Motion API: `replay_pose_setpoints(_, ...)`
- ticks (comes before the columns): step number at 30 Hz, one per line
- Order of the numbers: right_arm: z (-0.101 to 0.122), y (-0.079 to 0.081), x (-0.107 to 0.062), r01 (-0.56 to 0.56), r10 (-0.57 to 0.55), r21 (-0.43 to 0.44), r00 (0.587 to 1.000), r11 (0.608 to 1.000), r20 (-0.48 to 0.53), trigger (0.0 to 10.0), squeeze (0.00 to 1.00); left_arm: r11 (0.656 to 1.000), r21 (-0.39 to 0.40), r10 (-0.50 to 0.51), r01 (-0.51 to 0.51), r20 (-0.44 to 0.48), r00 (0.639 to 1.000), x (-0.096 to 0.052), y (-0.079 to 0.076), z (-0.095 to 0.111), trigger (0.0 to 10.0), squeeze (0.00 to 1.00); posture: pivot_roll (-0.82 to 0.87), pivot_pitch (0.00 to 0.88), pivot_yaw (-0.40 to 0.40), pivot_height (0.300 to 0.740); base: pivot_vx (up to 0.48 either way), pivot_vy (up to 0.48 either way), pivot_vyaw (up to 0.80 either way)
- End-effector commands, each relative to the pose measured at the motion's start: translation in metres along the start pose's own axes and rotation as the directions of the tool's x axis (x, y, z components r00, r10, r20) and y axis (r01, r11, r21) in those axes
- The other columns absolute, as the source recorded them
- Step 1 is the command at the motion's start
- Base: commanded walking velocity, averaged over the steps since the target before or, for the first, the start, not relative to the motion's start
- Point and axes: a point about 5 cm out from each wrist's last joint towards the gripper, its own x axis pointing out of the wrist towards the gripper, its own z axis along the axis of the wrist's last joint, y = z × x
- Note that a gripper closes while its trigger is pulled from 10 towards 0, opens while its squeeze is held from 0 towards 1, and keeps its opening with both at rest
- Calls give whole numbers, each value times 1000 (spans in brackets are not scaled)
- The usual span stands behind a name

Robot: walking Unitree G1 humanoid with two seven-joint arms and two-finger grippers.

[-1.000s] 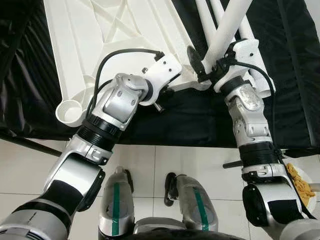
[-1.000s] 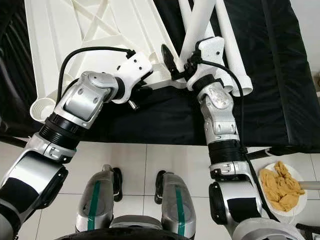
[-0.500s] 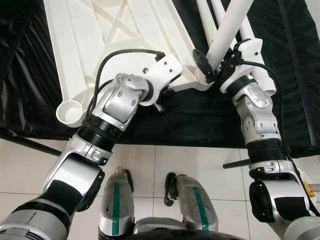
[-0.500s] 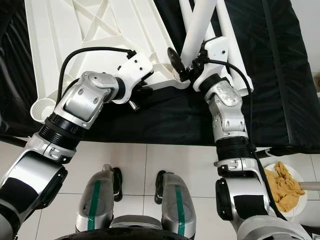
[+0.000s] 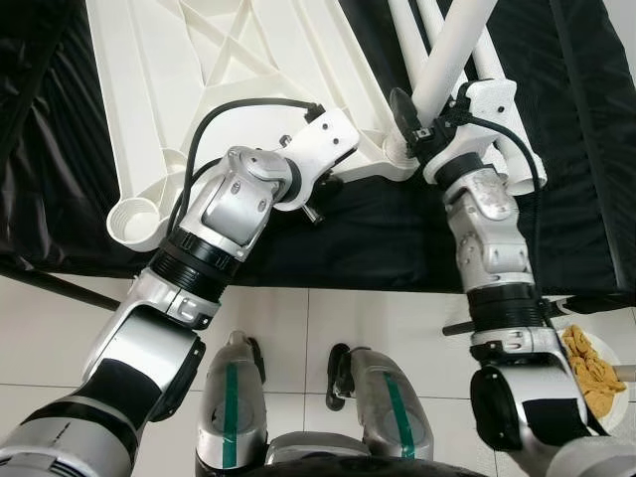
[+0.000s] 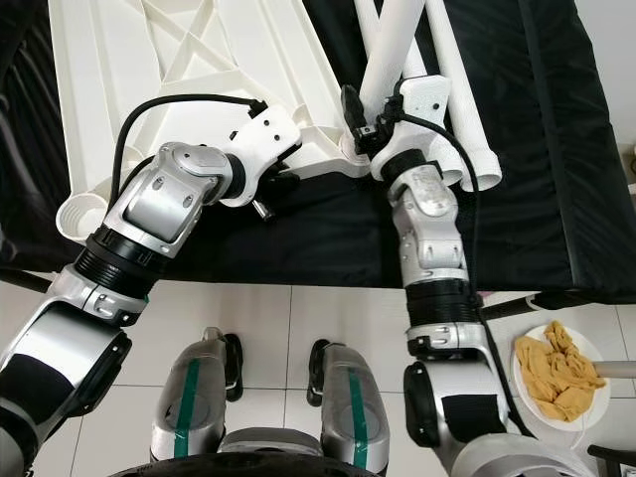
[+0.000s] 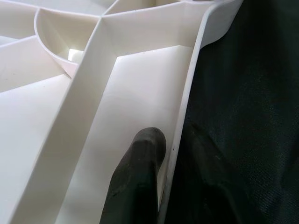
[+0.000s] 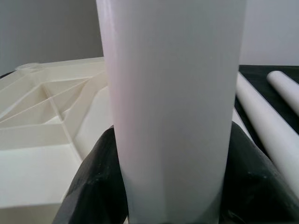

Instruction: Building children table

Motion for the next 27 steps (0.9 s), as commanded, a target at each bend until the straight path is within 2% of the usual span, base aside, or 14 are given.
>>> replay_pose_setpoints(1, -18, 8, -2, 68, -66, 20, 993, 997, -95, 0, 0, 999, 24, 22, -23, 51, 998, -1, -5, 11, 10000, 0, 64, 84, -23, 740, 0, 0, 0)
replay_pose_setpoints(4, -26, 11, -4, 177, -177, -15, 974, 984, -143, 0, 0, 999, 25, 19, -20, 52, 998, -1, -7, 12, 10000, 0, 68, 80, -27, 740, 0, 0, 0)
replay_pose_setpoints(7, -29, 12, -5, 212, -213, -27, 965, 977, -155, 0, 0, 999, 26, 18, -19, 52, 998, -1, -7, 12, 10000, 0, 68, 80, -27, 740, 0, 0, 0)
replay_pose_setpoints(11, -38, 22, -9, 321, -328, -72, 926, 944, -187, 0, 0, 999, 27, 18, -20, 53, 998, -1, -7, 12, 10000, 0, 72, 74, -29, 740, 0, 0, 0)
replay_pose_setpoints(15, -36, 29, -7, 316, -322, -62, 930, 947, -178, 0, 0, 999, 29, 18, -19, 55, 998, -1, -7, 12, 10000, 0, 72, 69, -30, 740, 0, 0, 0)
replay_pose_setpoints(24, -32, 28, -9, 282, -284, -31, 948, 959, -145, 0, 0, 999, 28, 21, -23, 55, 998, -1, -7, 12, 10000, 0, 74, 67, -30, 740, 0, 0, 0)
replay_pose_setpoints(27, -33, 26, -10, 203, -203, -12, 968, 979, -145, 0, 0, 999, 29, 22, -24, 54, 998, -1, -6, 12, 10000, 0, 71, 67, -26, 740, 0, 0, 0)
